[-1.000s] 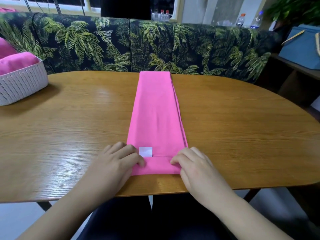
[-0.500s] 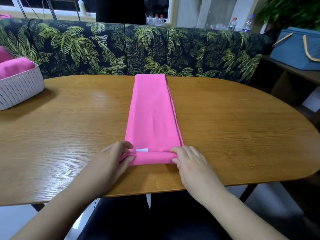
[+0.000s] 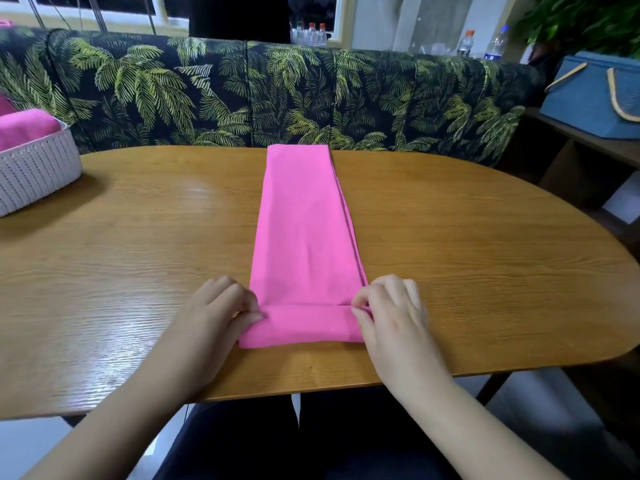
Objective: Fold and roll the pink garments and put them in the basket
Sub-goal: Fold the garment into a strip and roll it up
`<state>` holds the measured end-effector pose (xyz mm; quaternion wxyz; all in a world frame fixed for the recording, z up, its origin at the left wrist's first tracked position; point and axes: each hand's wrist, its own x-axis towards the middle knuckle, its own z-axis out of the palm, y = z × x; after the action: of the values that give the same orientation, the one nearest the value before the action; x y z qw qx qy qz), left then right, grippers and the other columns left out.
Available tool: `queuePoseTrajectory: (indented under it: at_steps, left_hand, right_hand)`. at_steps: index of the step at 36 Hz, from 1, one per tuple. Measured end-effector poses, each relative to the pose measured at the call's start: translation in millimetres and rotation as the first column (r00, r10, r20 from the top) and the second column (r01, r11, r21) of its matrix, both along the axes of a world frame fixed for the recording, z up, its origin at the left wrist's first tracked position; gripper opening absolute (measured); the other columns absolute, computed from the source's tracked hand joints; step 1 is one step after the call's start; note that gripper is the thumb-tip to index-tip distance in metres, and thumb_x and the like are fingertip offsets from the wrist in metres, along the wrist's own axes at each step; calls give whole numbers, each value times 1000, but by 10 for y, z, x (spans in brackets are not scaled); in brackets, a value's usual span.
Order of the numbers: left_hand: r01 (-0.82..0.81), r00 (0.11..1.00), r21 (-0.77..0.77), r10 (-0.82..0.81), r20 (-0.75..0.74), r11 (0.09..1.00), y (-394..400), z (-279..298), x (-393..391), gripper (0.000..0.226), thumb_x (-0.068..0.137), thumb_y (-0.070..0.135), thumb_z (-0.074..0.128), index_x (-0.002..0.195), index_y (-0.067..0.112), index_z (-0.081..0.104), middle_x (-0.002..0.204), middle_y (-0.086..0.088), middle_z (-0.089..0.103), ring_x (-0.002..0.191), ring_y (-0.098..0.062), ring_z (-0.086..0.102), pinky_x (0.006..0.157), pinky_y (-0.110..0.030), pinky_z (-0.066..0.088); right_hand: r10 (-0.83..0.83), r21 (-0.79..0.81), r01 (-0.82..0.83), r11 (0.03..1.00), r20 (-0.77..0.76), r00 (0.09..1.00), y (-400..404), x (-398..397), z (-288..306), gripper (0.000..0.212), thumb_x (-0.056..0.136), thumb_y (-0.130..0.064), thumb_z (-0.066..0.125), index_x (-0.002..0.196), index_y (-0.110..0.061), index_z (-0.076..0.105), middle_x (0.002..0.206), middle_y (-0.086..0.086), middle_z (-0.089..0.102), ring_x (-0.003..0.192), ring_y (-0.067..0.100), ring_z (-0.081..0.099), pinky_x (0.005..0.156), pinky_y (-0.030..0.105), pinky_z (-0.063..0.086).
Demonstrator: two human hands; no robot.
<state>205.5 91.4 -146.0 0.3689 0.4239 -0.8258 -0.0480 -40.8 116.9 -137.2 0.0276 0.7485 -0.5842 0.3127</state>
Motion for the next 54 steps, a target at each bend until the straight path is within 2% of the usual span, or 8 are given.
queuePoseTrajectory:
  at_steps: [5, 18, 26, 34, 39, 46, 51, 54]
  left_hand:
    - [96, 987, 26, -99, 130, 995, 35, -8, 149, 49, 83, 71, 47, 101, 26, 54, 98, 12, 51, 87, -10, 49, 79, -22, 39]
    - [-97, 979, 99, 77, 189, 990, 31, -85, 39, 47, 92, 54, 38, 106, 15, 61, 97, 8, 57, 90, -22, 52, 80, -41, 45]
    - [-180, 979, 195, 155, 135, 964, 47, -78, 44, 70, 91, 70, 9, 77, 24, 59, 82, 12, 46, 81, -18, 40, 78, -40, 38]
    - [-95, 994, 67, 98, -55, 993, -14, 40, -69, 10, 85, 32, 44, 94, 30, 42, 93, 7, 42, 85, -23, 45, 75, -40, 40]
    - [-1, 998, 17, 0, 62, 1000, 10, 48, -57, 10, 86, 26, 45, 91, 33, 49, 97, 15, 48, 86, -21, 50, 73, -46, 44]
    - [14, 983, 66, -26, 183, 998, -58, -19, 119, 39, 81, 58, 54, 111, 34, 49, 110, 17, 51, 96, -20, 54, 81, -40, 42]
    - [2, 992, 73, -11, 128, 997, -112, -13, 93, 45, 94, 59, 37, 118, 23, 51, 104, 16, 53, 94, -13, 53, 84, -29, 41]
    - [-1, 1000, 141, -2, 19, 990, -40, 21, 77, 54, 94, 65, 29, 118, 24, 53, 101, 28, 48, 92, -3, 48, 84, -10, 34]
  right_hand:
    - [222, 139, -225, 964, 34, 974, 19, -192, 27, 34, 90, -40, 44, 99, -16, 66, 103, -13, 52, 98, -4, 38, 86, 13, 37]
    - [211, 220, -215, 951, 42, 977, -115, -232, -7, 54, 93, -49, 31, 124, -10, 54, 109, -10, 48, 103, 8, 45, 91, 26, 41]
    - [106, 364, -163, 917, 173, 979, -102, -202, 84, 17, 99, -35, 41, 99, -22, 52, 90, -14, 47, 84, -2, 46, 71, 8, 35]
    - [145, 80, -161, 984, 173, 974, -222, -220, 24, 10, 89, -23, 65, 83, -18, 59, 87, -12, 46, 79, 3, 42, 78, 10, 34]
    - [283, 84, -289, 954, 77, 956, -138, -319, -26, 40, 86, -52, 52, 104, -17, 61, 105, -17, 45, 100, 0, 42, 92, 8, 28]
    - [250, 167, -249, 954, 14, 968, -176, -330, -93, 47, 85, -48, 53, 124, -21, 54, 117, -12, 48, 109, 3, 40, 96, 31, 40]
    - [211, 239, -225, 944, 85, 974, -231, -259, -22, 65, 83, -59, 26, 125, -19, 56, 110, -17, 45, 102, -1, 36, 90, 8, 25]
    - [178, 279, -220, 935, 168, 970, -195, -259, -11, 44, 88, -57, 33, 114, -28, 53, 100, -23, 46, 96, 0, 42, 83, 3, 29]
